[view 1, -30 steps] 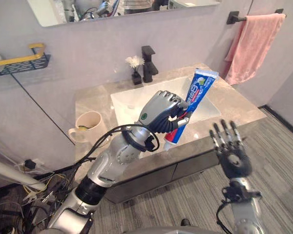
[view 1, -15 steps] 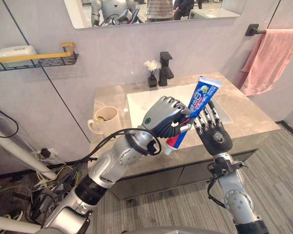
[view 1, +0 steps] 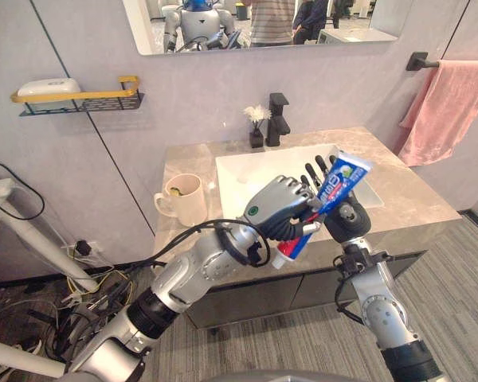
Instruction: Organize washtable
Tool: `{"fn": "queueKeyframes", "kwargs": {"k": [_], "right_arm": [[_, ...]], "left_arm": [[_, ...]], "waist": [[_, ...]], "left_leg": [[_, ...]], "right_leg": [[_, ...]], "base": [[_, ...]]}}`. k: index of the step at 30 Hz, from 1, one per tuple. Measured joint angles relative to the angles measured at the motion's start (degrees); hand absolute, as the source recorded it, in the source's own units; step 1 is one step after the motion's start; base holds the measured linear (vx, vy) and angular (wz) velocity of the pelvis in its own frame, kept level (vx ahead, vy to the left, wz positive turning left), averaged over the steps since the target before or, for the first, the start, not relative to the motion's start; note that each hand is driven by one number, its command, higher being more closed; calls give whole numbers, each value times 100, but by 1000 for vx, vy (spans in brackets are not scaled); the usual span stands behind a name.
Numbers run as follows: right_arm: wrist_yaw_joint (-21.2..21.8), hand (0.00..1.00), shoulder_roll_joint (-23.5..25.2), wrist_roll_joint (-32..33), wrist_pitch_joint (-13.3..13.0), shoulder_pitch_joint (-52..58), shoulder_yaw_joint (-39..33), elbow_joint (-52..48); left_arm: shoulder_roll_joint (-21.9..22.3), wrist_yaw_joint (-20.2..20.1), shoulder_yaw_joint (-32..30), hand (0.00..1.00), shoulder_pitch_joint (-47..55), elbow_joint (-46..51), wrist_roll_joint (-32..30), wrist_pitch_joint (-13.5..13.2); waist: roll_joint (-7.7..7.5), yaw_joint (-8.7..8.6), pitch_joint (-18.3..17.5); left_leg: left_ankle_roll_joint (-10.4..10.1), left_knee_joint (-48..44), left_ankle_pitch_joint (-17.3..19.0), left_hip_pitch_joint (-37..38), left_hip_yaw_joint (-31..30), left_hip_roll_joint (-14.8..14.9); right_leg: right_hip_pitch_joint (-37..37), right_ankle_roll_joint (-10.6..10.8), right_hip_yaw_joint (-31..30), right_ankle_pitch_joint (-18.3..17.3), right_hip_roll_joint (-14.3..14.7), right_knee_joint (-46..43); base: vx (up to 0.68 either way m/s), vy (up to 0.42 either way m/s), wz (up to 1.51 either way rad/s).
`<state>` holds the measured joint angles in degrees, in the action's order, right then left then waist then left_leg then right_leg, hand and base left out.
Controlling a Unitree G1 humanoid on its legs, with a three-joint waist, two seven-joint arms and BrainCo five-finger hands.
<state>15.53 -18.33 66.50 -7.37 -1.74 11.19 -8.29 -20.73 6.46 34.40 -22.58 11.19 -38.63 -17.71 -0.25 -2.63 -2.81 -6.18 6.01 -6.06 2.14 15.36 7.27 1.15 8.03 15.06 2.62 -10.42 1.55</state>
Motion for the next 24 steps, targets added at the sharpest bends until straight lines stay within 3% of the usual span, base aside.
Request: {"fn": "queueKeyframes", "kwargs": {"k": [9, 10, 24], "right_arm": [[16, 0, -144, 208, 25, -19, 237, 1], [16, 100, -145, 213, 39, -40, 270, 0], [58, 100, -275, 218, 23, -145, 443, -8]], "left_arm": [[7, -57, 169, 100, 9, -36, 125, -1], [10, -69, 179, 100, 9, -67, 125, -1], [6, -58, 287, 100, 12, -204, 257, 64]], "waist": [[-53, 1, -100], [-51, 0, -101], [-54, 12, -103]], "left_leg": [[-7, -1, -14, -59, -50, -1], [-5, 0, -19, -60, -53, 0], [2, 0, -34, -106, -67, -1]], "right_leg": [[-12, -4, 42, 3, 4, 11], [-15, -4, 44, 3, 5, 11], [-7, -10, 78, 48, 12, 109]], "base": [[5, 0, 3], [0, 0, 0], [0, 0, 0]]}}
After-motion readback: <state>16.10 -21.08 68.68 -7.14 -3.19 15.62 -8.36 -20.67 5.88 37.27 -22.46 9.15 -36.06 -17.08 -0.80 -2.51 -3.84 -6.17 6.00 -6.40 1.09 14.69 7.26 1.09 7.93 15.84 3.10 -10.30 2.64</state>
